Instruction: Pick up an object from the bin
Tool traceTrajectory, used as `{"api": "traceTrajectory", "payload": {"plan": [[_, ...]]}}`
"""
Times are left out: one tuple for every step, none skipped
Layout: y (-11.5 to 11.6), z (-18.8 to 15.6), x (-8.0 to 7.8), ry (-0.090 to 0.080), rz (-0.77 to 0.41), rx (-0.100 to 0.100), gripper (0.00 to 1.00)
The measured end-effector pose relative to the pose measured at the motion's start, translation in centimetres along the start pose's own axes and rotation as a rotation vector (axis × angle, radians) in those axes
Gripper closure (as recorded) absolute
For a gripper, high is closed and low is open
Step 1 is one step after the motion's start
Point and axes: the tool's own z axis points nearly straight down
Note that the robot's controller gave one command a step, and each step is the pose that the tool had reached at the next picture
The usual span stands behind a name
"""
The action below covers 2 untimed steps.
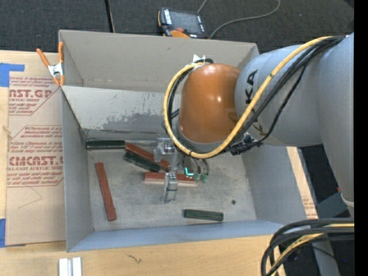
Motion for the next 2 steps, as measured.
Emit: {"api": "traceTrajectory", "payload": {"plan": [[-0.06,-0.39,-0.2,-0.008,0.001,-0.001,1.0],[-0.07,-0.39,-0.2,-0.008,0.001,-0.001,0.0]]}}
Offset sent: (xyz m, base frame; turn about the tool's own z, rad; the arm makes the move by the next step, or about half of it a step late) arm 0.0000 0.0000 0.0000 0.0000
